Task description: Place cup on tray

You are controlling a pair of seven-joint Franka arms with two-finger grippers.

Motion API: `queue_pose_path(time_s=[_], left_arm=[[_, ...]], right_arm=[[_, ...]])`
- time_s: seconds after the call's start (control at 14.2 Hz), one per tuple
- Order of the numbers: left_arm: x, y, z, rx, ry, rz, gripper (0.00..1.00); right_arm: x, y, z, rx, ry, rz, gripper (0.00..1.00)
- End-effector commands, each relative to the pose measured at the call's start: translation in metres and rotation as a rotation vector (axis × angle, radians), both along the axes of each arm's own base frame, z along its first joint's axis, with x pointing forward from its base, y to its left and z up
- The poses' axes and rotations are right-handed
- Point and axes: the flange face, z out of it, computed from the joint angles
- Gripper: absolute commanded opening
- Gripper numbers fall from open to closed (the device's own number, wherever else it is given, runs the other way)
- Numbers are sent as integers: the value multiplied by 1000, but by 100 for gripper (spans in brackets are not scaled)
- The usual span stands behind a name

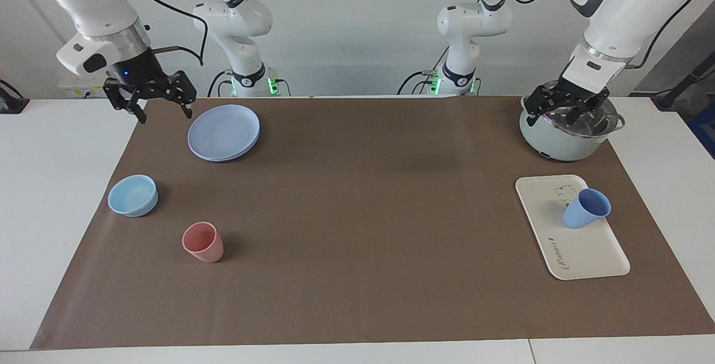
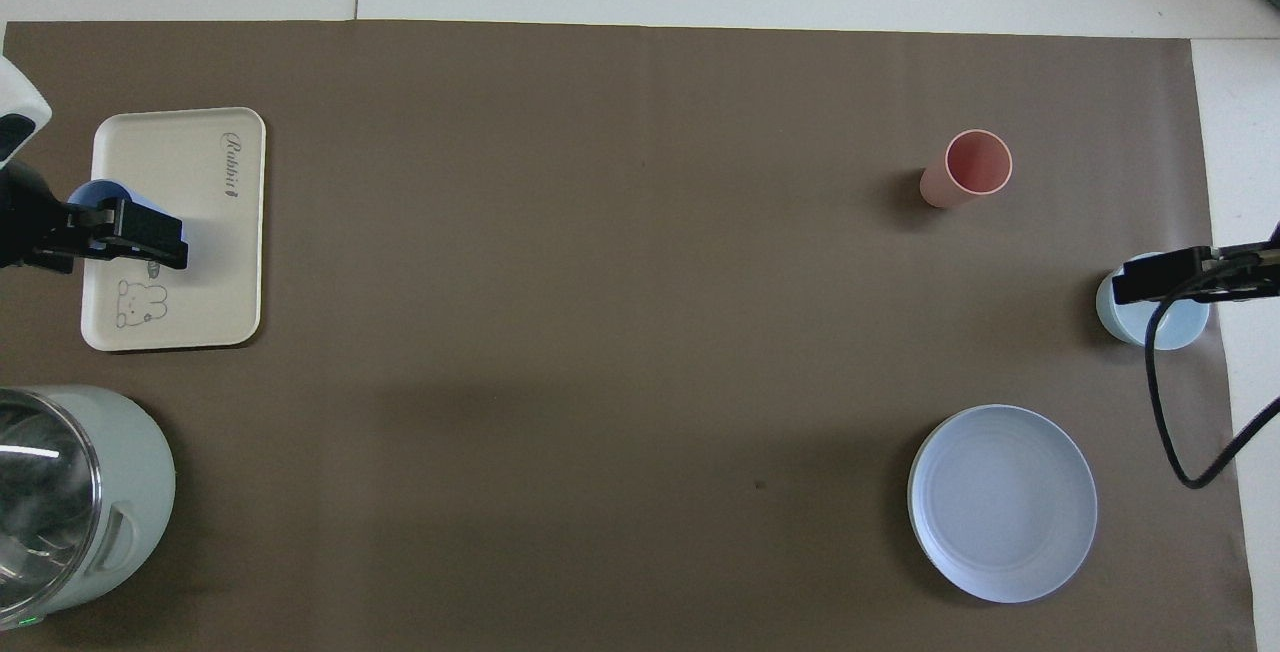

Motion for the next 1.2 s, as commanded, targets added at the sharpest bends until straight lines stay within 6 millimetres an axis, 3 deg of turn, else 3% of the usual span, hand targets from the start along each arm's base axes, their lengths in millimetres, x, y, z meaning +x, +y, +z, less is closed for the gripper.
queue_pose_path(time_s=[0.0, 1.13], left_arm=[[-10, -9, 8, -9, 16, -3, 100], [-17, -5, 8, -5, 31, 0, 100]], right_arm=[[-9, -4, -4, -24, 25, -39, 100], [-15, 0, 9, -4, -2, -21, 100]])
